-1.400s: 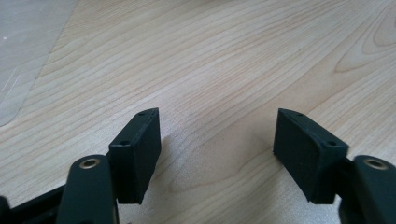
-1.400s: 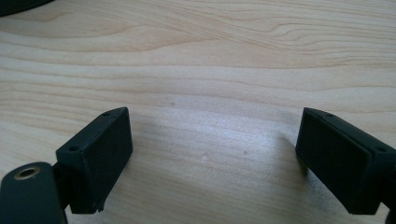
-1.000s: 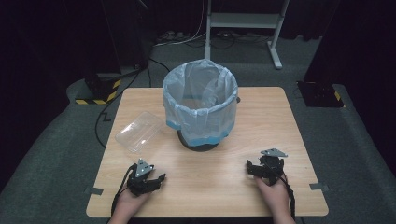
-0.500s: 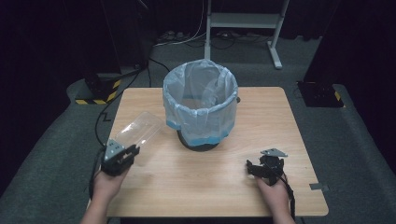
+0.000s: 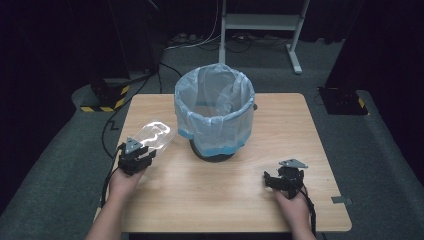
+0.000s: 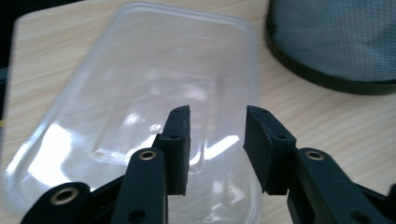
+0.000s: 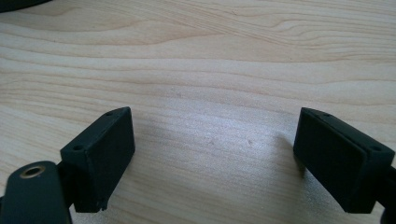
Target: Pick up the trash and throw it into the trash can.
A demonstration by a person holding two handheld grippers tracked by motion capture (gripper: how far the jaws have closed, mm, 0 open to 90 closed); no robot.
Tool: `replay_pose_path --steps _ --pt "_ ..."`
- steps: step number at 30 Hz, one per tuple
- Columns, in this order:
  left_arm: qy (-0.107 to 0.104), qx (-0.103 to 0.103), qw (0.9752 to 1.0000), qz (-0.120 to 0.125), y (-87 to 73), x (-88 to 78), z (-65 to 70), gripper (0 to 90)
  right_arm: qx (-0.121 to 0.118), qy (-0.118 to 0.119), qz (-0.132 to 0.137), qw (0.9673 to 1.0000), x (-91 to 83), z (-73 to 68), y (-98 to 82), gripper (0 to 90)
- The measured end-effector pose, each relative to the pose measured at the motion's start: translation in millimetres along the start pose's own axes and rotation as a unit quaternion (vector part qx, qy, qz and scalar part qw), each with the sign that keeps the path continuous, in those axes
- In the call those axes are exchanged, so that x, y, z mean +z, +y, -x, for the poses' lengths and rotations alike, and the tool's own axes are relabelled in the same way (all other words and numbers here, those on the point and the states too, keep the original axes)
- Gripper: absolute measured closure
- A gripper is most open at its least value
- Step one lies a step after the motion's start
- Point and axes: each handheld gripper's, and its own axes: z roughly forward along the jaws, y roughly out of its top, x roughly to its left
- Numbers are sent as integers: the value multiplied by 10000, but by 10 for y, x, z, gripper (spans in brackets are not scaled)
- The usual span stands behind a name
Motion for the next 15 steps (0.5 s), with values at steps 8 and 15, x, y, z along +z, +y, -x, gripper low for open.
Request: replay_pose_path --steps 8,15 --pt "-415 168 9989 -160 -90 -20 338 615 0 7 -1 10000 -2 -2 -1 128" --pt "-107 125 9992 367 66 -118 246 628 -1 9 0 10000 -2 -2 -1 129"
